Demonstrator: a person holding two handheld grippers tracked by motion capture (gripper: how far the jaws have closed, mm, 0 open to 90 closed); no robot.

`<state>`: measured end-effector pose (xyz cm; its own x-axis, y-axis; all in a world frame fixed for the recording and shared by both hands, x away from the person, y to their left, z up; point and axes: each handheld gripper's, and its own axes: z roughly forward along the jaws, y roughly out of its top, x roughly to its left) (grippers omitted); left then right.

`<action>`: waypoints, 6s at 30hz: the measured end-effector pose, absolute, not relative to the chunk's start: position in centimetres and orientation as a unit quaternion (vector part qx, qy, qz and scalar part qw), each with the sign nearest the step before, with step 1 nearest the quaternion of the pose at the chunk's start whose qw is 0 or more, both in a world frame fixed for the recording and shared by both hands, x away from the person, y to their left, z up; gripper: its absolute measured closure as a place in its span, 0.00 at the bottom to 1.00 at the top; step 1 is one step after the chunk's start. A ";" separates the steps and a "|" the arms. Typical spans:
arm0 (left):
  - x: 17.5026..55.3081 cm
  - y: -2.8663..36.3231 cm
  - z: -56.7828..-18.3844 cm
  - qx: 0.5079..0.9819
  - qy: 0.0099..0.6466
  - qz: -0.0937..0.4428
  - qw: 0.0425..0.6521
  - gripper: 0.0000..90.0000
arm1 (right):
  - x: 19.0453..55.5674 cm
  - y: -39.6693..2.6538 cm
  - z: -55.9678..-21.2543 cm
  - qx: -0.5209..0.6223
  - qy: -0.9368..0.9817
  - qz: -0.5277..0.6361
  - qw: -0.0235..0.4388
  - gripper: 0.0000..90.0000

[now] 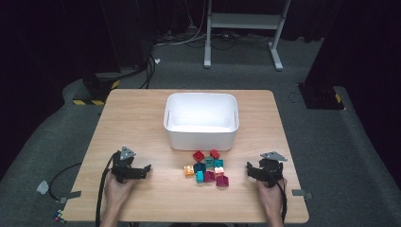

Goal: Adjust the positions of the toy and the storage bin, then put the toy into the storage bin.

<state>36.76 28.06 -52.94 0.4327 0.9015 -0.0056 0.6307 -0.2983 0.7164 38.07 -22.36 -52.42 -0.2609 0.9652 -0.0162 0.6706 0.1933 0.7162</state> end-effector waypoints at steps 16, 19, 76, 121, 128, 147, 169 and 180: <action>36.7 28.2 -52.9 0.778 0.493 0.206 0.332 0.07 | 37.6 -22.3 -52.3 0.559 0.737 0.300 0.231 0.17; 36.7 28.2 -52.9 0.778 0.493 0.206 0.332 0.07 | 37.3 -22.5 -52.1 0.557 0.736 0.316 0.220 0.18; 36.6 28.3 -52.9 0.769 0.500 0.213 0.335 0.12 | 32.2 -13.6 -51.9 0.402 0.815 0.391 0.148 0.32; 36.5 28.3 -52.9 0.767 0.502 0.214 0.336 0.13 | 31.9 -13.8 -51.6 0.392 0.823 0.373 0.172 0.45; 36.6 28.3 -52.9 0.768 0.502 0.214 0.336 0.13 | 31.8 -14.1 -50.9 0.391 0.820 0.377 0.181 0.45; 36.5 28.3 -52.9 0.768 0.502 0.215 0.335 0.13 | 32.5 -16.0 -47.6 0.402 0.801 0.404 0.183 0.45; 36.5 28.3 -52.9 0.766 0.504 0.216 0.336 0.15 | 35.6 -17.0 -42.6 0.406 0.782 0.441 0.171 0.45; 36.5 28.3 -52.9 0.765 0.505 0.215 0.337 0.15 | 37.1 -16.8 -39.6 0.397 0.778 0.453 0.178 0.45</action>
